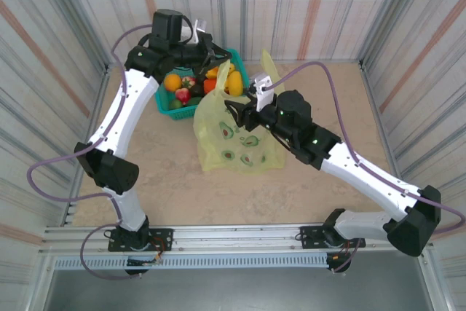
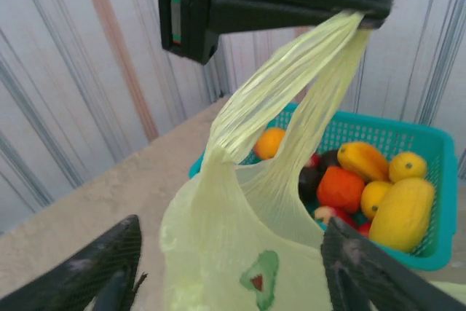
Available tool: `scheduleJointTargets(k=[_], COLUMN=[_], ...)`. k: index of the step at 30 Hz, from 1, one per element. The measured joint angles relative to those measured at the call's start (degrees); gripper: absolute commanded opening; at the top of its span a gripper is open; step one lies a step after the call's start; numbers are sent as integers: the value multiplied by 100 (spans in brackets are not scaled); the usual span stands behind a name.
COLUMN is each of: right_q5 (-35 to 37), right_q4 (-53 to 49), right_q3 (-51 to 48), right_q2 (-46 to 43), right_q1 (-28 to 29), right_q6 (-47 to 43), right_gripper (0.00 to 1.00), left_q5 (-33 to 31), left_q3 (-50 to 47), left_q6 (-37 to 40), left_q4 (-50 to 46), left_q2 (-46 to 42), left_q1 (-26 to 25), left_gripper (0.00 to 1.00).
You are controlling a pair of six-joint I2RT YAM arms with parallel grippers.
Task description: Place the fake fruits into the plastic bag and tie a complex knot
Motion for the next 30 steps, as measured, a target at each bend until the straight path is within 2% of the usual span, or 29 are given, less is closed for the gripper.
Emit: scheduleJointTargets(k=[3,6,11,15,20,24,26,30], right_q5=[109,260,356,-48,-772,-1161,-1274,-1392], right_q4=[-640,-1014,-1357,-1864,-2485,-3287,-3661,-4168], right_q3=[986,1930,2234,2575,3095,4275,4962,5724], right_q2=[98,282,638,1698,3464,5080,5676,6199], right_q1=[-55,-280,-1187,-2127,-2747,-2870,-2824,-2662], right_q6=[96,243,1082,1993,2470,2494,2468,2400], right_gripper=[71,68,68,74,79,79,76,71], left_q5=[-197,-549,-1150,-1423,-1443,-1377,-1340,-1250], left_q3=[518,603,44,-807,-1596,-1893,-1926,-1926], left_q6=[479,903,1226,1226,1147,1088,1088,1091], left_q4=[-527,-1095,-1694,-1967,-1965,-1947,-1937,-1895], left_q2=[-90,-511,-1696,-2691,-3268,-3281,-3254,-3248], left_q1=[94,203,415,809,1508,1781,1794,1797], left_gripper=[0,0,0,0,0,0,0,0])
